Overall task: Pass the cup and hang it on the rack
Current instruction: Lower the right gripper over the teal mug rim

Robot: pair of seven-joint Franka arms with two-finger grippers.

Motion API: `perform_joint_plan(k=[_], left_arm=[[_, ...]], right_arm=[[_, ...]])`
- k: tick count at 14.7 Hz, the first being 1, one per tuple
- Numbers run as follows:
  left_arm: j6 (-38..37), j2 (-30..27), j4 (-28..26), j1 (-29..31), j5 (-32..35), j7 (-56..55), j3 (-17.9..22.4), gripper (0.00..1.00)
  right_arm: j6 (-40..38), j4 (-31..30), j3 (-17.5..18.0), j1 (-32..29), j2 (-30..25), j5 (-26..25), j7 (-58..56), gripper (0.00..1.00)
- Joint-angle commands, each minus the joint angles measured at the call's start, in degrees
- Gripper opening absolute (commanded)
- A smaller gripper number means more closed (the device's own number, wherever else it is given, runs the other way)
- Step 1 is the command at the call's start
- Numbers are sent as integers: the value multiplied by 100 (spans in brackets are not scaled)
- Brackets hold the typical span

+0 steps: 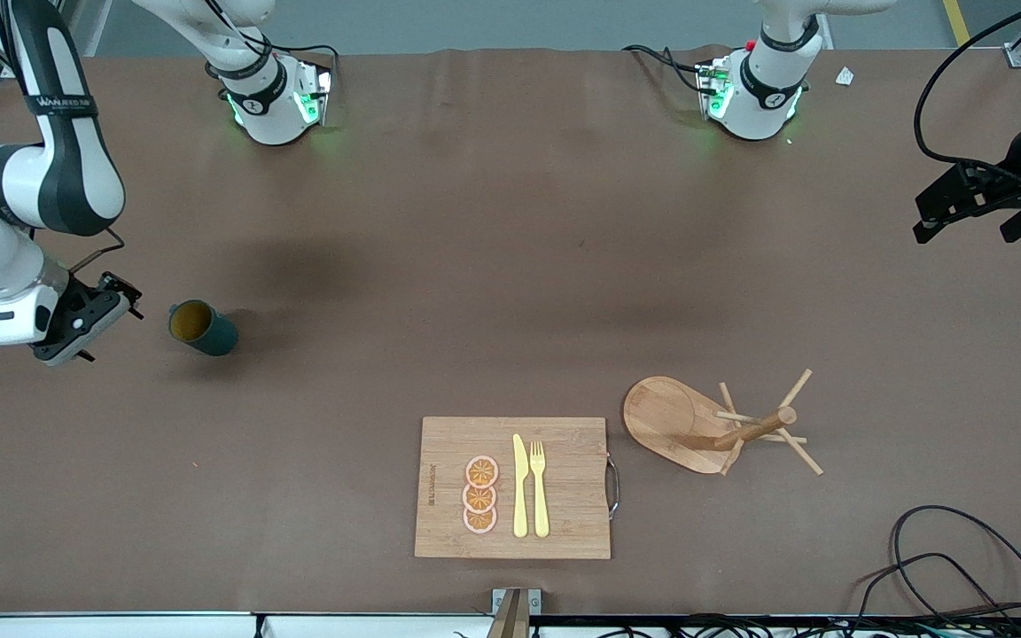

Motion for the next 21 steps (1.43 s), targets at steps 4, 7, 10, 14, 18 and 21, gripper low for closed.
perform_joint_plan(k=[4,7,10,14,18,21], left_arm=[[-104,53,130,14,8,103,3,100],[-104,53,130,14,8,103,3,100],[-104,53,130,14,8,103,3,100],[-104,53,130,14,8,103,3,100],[-104,79,138,22,0,103,3,100],[-104,79,130,22,0,103,12,100]], right_arm=[[694,-494,90,97,218,29,-115,99],[862,-494,99,114,368,37,-115,99],[941,-494,99,123,491,37,-115,97],[740,-494,125,79,482,552,-36,96],[36,-503,64,79,421,2446,269,96],[-148,-503,64,88,386,2446,692,96]])
